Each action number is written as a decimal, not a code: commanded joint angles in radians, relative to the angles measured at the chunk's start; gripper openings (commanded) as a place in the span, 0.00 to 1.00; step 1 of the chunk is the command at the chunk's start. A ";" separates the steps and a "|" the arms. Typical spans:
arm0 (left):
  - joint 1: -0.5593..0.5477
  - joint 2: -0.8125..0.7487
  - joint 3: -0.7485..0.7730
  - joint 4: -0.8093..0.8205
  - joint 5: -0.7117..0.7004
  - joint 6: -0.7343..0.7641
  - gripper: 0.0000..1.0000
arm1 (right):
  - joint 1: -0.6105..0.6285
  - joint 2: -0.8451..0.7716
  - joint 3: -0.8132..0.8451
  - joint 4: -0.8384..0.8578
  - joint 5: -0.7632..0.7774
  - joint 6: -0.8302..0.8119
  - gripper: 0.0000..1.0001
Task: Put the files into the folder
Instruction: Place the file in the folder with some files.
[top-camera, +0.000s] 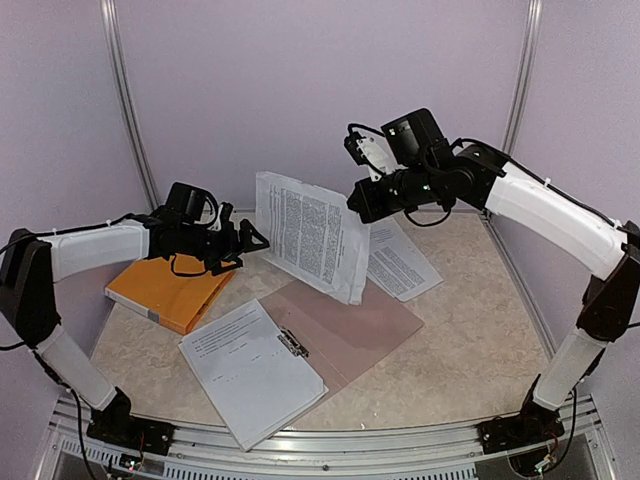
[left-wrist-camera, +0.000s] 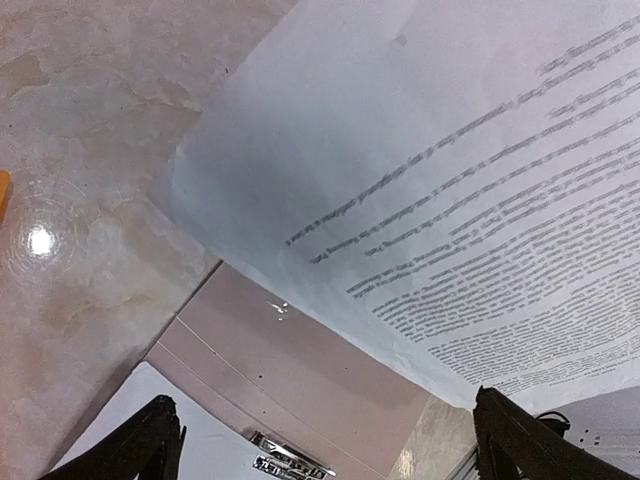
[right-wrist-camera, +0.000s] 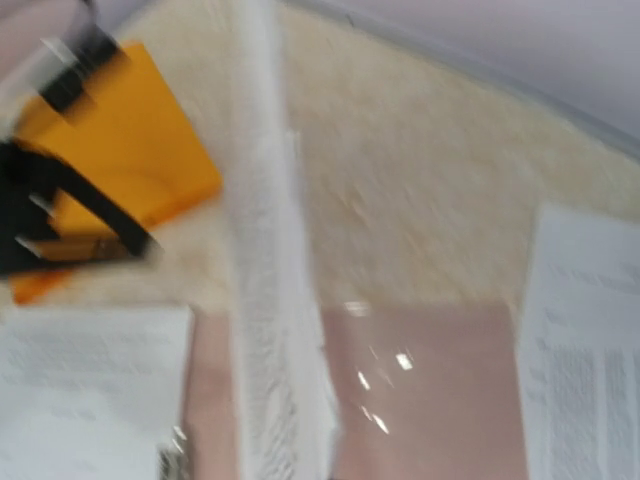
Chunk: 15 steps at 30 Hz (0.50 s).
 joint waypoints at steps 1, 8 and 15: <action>0.005 -0.137 -0.050 0.073 -0.061 0.146 0.97 | -0.001 -0.070 -0.075 -0.092 0.048 -0.058 0.00; -0.001 -0.204 -0.027 0.015 -0.099 0.273 0.96 | -0.026 -0.083 -0.149 -0.136 0.057 -0.058 0.00; -0.024 -0.081 0.052 -0.062 -0.054 0.234 0.96 | -0.158 -0.053 -0.260 -0.162 0.110 0.065 0.00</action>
